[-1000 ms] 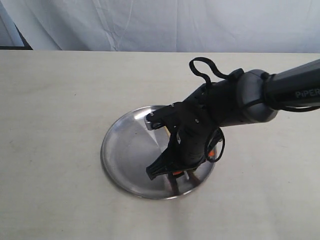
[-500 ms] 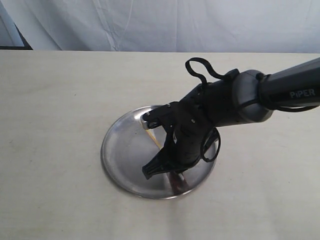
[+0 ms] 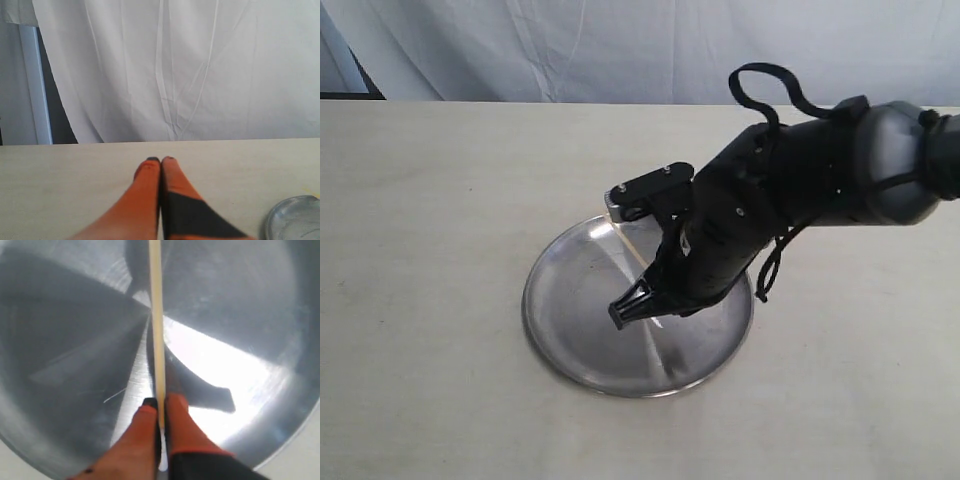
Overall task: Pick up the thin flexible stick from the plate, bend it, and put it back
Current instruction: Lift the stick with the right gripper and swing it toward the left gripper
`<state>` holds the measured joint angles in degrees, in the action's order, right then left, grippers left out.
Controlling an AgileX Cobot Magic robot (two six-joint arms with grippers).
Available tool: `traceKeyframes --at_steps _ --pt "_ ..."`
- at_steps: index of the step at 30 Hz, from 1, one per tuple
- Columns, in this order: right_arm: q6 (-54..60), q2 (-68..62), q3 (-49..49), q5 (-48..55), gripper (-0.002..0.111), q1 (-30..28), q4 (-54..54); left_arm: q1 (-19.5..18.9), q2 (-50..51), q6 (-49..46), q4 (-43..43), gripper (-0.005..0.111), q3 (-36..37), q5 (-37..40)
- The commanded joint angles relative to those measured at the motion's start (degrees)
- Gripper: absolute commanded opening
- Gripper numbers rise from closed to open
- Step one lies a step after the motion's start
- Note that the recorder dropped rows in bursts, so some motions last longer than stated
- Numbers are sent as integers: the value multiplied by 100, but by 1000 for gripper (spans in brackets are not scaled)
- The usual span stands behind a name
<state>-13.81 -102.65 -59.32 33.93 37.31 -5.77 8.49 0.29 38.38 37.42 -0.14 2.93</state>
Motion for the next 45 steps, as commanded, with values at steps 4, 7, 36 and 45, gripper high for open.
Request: traceKeyframes --at_steps 4,7,36,45 --pt "35 609 14 315 -1 -24 -56 7 -29 8 12 0 14 -10" --pt "35 819 24 589 -1 -24 -56 7 -29 8 12 0 14 -10" --pt "6451 3315 1975 -123 -1 611 6826 135 70 8146 3439 0 14 -4863" --pt "7675 3238 1963 -128 -1 728 7955 135 115 8109 1828 0 14 -4361"
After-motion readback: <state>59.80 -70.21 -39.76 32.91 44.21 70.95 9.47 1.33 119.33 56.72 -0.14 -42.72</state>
